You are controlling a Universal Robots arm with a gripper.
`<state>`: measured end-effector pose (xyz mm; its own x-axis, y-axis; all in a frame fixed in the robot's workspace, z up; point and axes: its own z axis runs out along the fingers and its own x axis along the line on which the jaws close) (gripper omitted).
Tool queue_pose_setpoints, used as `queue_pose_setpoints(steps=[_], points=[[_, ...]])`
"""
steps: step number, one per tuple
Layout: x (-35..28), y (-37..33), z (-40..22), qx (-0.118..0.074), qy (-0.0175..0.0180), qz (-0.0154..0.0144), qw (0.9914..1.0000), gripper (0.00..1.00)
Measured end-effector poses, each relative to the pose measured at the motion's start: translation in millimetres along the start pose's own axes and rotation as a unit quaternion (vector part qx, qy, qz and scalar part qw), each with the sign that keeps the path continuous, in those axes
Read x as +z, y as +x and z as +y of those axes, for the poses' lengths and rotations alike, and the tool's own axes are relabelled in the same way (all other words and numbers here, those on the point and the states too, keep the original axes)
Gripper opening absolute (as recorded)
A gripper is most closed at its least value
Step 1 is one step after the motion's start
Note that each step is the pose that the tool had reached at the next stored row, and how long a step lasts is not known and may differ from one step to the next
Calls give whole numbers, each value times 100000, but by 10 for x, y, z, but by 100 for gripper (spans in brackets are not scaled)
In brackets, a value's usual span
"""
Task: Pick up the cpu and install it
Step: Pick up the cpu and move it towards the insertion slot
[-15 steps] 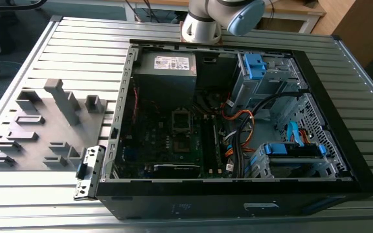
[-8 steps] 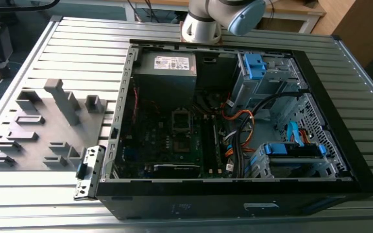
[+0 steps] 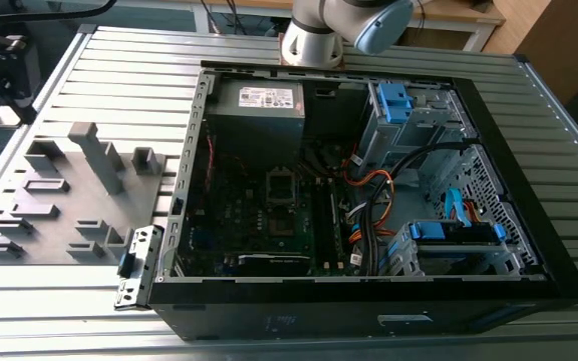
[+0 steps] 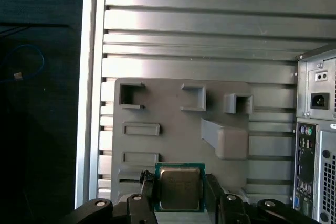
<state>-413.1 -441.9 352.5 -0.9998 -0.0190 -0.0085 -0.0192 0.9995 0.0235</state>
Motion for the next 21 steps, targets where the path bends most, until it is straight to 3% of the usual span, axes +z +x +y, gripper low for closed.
queue_pose_setpoints(steps=[11,21], points=[[2,-290,-14,-2,2,6,100000,47],[3,-478,-20,0,1,4,100000,47]])
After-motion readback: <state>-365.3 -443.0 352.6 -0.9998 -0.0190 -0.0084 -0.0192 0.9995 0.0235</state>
